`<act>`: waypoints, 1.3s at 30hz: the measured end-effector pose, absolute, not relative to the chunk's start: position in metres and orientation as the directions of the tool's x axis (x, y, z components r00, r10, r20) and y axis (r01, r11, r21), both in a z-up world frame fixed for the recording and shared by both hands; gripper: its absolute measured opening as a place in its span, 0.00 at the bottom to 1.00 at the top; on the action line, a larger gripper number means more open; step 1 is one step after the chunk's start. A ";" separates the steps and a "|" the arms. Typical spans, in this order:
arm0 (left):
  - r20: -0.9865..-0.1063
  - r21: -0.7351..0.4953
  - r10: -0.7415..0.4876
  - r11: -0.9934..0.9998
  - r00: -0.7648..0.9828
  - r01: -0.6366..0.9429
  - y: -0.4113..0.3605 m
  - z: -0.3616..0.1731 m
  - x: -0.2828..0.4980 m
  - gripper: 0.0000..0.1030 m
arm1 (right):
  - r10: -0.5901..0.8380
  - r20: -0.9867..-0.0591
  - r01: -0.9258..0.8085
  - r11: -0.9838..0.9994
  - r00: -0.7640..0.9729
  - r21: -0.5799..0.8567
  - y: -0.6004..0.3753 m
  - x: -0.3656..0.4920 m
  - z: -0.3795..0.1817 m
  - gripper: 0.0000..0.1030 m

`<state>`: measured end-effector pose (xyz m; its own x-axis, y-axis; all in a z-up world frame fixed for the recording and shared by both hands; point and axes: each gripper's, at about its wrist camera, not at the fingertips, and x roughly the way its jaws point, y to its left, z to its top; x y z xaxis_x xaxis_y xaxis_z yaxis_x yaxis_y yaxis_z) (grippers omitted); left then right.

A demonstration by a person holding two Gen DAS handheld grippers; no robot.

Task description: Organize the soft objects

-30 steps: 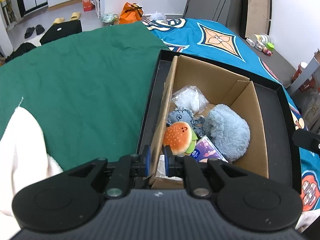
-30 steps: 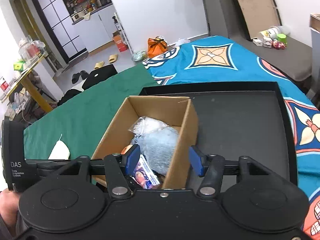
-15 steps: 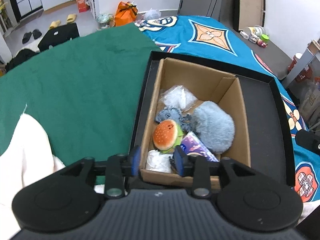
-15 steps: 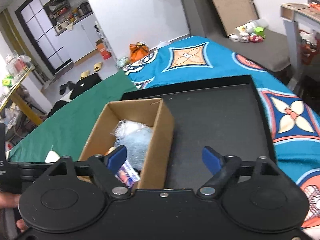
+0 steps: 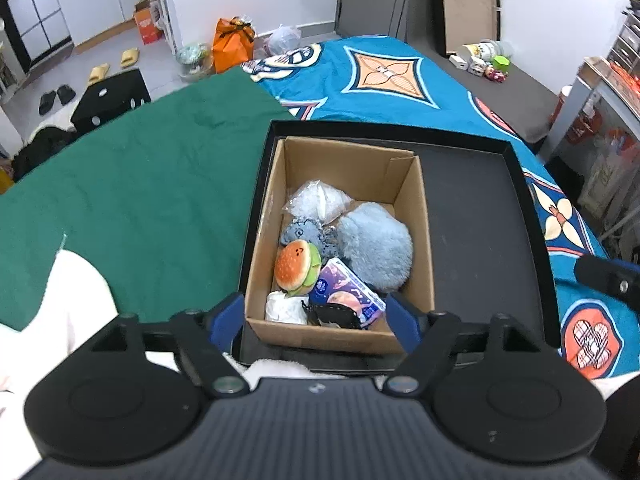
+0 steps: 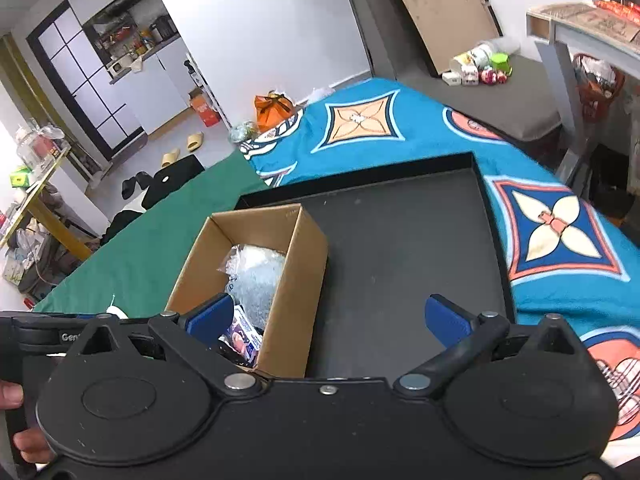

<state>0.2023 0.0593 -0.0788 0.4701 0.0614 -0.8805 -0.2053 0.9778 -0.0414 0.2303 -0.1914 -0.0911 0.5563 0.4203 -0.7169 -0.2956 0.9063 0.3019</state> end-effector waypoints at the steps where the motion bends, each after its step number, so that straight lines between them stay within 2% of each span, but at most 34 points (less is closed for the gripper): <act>1: -0.880 -0.042 0.061 0.978 0.471 -0.204 0.058 -0.075 0.200 0.75 | 0.419 -0.715 -0.295 0.907 0.560 0.301 -0.194 0.230 -0.088 1.00; 4: -0.877 -0.039 0.066 0.978 0.477 -0.207 0.054 -0.063 0.195 0.77 | 0.413 -0.713 -0.285 0.910 0.567 0.300 -0.202 0.227 -0.082 1.00; 8: -0.867 -0.031 0.079 0.977 0.492 -0.210 0.049 -0.047 0.189 0.87 | 0.393 -0.724 -0.297 0.917 0.567 0.265 -0.207 0.221 -0.074 1.00; 17: -0.838 -0.008 0.086 0.985 0.539 -0.170 0.028 -0.018 0.174 1.00 | 0.360 -0.717 -0.291 0.930 0.597 0.225 -0.222 0.207 -0.053 1.00; 39: -0.754 -0.047 0.046 0.991 0.655 -0.124 0.027 0.018 0.133 1.00 | 0.338 -0.679 -0.228 0.941 0.652 0.250 -0.256 0.169 -0.016 1.00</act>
